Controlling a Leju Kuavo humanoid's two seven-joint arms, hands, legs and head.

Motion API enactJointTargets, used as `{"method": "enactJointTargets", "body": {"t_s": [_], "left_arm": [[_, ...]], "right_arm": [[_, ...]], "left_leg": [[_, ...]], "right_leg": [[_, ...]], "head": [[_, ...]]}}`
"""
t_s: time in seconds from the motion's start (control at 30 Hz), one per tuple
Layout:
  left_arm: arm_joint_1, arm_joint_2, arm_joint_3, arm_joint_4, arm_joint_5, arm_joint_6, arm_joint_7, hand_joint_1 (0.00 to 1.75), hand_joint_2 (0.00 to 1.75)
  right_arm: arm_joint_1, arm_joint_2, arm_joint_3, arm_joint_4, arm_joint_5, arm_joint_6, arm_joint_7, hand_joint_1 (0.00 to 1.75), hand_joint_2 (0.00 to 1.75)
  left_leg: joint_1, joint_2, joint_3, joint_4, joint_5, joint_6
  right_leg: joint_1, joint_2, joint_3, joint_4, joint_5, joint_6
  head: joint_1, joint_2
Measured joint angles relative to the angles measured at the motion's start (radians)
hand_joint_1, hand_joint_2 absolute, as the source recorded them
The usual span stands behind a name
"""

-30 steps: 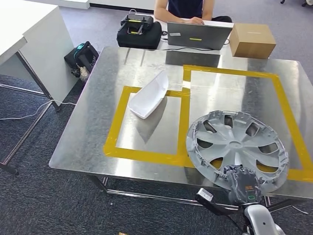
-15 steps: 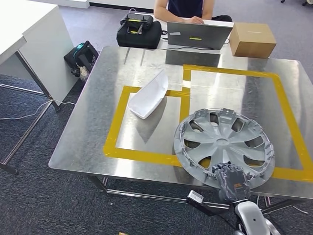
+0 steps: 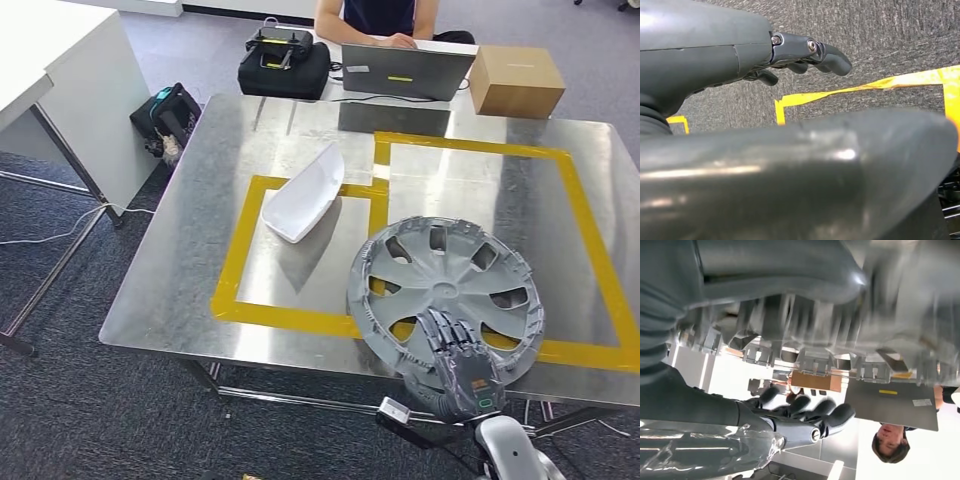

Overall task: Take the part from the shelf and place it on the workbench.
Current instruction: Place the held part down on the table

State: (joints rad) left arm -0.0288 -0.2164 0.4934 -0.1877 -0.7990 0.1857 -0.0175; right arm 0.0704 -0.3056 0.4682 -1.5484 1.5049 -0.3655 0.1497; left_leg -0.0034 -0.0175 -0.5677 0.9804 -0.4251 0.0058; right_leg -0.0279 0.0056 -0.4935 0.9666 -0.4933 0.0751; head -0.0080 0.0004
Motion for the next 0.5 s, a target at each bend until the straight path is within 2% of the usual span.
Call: {"method": "enactJointTargets", "body": {"t_s": [0.27,0.43,0.5], "left_arm": [[0.0,0.002,0.001,0.0,0.0,0.0,-0.001,0.0,0.0],[0.0,0.003,0.002,0.0,0.002,0.003,-0.001,0.0,0.0],[-0.001,0.003,0.003,0.0,0.002,0.003,-0.001,0.0,0.0]], "right_arm": [[0.0,0.0,0.003,0.0,0.0,0.0,0.0,0.0,0.0],[0.0,0.0,0.005,0.0,0.0,0.0,0.0,0.0,0.0],[-0.001,-0.001,0.006,-0.001,0.0,-0.001,0.0,0.0,0.0]], "left_leg": [[-0.003,0.0,0.0,0.003,-0.003,0.003],[-0.005,0.0,0.001,0.001,-0.005,0.016],[0.0,0.002,0.006,-0.008,-0.002,0.025]], "right_leg": [[-0.002,0.0,0.001,-0.002,0.001,0.003],[-0.007,0.0,0.002,-0.005,0.0,0.015],[-0.006,0.0,-0.015,0.033,-0.025,0.017]], "head": [[0.0,0.0],[0.0,0.0],[0.002,0.0]]}}
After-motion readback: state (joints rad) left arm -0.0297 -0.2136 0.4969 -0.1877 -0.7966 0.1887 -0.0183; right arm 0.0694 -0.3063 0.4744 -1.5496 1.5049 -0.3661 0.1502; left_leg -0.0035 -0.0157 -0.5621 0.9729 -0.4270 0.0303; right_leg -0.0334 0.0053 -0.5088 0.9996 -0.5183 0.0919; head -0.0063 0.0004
